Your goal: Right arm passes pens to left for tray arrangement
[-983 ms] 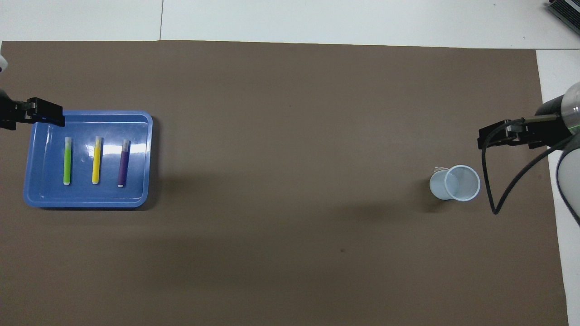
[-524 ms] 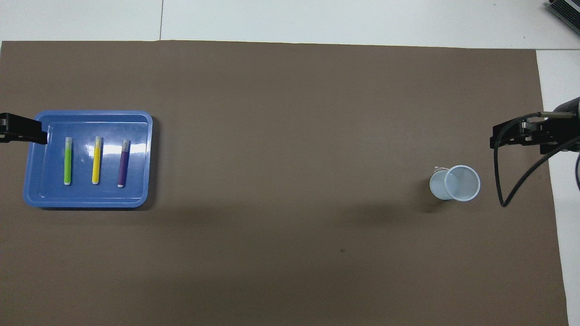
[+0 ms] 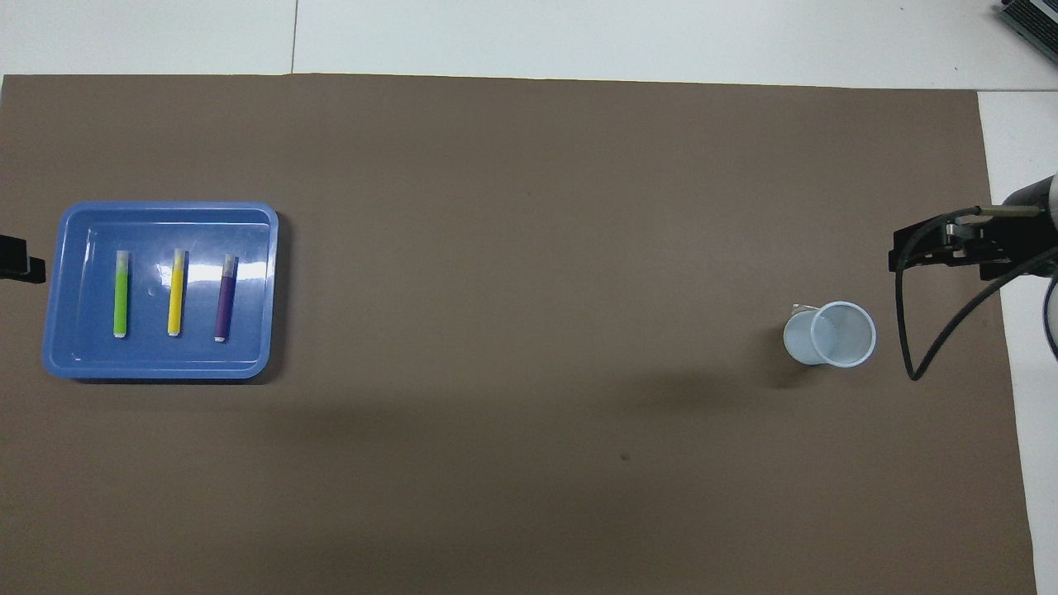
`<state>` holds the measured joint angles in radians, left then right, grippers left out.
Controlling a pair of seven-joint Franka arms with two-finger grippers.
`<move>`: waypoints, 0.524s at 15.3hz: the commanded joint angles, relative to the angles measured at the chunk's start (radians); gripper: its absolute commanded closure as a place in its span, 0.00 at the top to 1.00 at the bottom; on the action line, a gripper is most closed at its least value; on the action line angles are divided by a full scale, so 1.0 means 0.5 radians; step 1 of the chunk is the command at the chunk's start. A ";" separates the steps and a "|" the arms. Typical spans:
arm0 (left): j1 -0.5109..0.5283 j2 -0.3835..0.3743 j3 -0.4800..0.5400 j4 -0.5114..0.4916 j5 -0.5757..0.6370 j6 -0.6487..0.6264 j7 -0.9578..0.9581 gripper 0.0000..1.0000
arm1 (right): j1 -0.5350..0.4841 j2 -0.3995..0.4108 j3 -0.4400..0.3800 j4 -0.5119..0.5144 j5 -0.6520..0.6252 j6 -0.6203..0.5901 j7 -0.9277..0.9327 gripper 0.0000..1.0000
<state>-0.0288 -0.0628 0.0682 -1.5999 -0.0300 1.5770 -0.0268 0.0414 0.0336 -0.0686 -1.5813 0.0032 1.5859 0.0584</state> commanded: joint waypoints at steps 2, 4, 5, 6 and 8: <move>-0.047 -0.107 0.008 -0.260 -0.020 0.208 0.008 1.00 | -0.040 -0.030 0.002 -0.031 0.049 0.007 -0.065 1.00; -0.041 -0.126 -0.017 -0.310 -0.020 0.224 0.011 1.00 | -0.043 -0.024 -0.007 -0.025 0.046 0.016 -0.068 1.00; -0.047 -0.123 -0.017 -0.310 -0.020 0.227 0.008 1.00 | -0.043 -0.018 -0.013 -0.016 0.043 0.019 -0.071 1.00; -0.050 -0.123 -0.017 -0.307 -0.020 0.227 0.008 1.00 | -0.043 -0.018 -0.019 -0.013 0.037 0.013 -0.071 1.00; -0.056 -0.086 -0.020 -0.276 0.002 0.233 0.014 1.00 | -0.043 -0.021 -0.068 -0.016 0.040 0.016 -0.135 1.00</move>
<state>-0.0448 -0.0823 0.0538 -1.7094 -0.0302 1.6652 -0.0268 0.0326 0.0336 -0.0854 -1.5809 0.0033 1.5860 0.0465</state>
